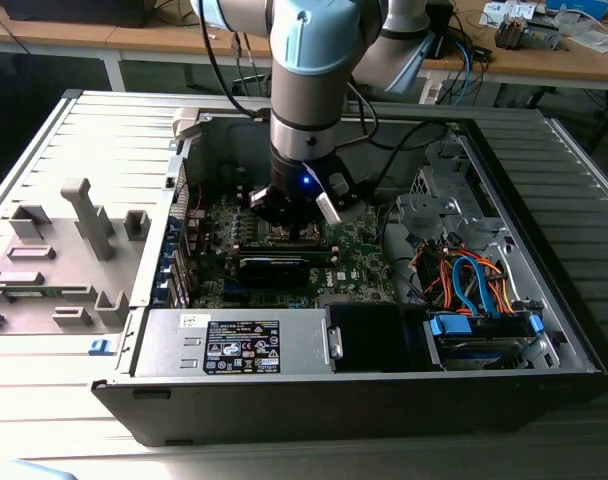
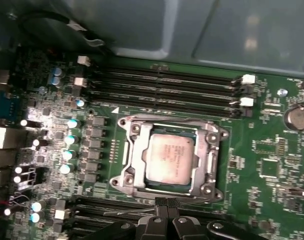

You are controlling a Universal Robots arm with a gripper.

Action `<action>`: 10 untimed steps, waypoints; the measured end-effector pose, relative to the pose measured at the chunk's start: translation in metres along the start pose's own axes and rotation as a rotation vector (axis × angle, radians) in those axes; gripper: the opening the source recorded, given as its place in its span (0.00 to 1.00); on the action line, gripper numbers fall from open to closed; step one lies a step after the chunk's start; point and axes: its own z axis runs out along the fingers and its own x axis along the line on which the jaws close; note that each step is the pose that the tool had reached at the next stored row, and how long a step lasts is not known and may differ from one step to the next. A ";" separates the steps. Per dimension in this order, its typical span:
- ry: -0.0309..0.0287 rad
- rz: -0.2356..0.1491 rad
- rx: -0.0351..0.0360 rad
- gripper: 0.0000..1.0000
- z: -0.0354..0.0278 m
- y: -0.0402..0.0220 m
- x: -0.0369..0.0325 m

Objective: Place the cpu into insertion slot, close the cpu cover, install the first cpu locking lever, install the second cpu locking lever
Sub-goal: 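Install the second cpu locking lever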

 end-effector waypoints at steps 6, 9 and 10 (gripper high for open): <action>-0.0042 0.000 -0.0282 0.11 0.0019 -0.0071 0.0112; -0.0054 -0.001 -0.0348 0.11 0.0036 -0.0074 0.0173; -0.0058 -0.001 -0.0365 0.11 0.0042 -0.0075 0.0192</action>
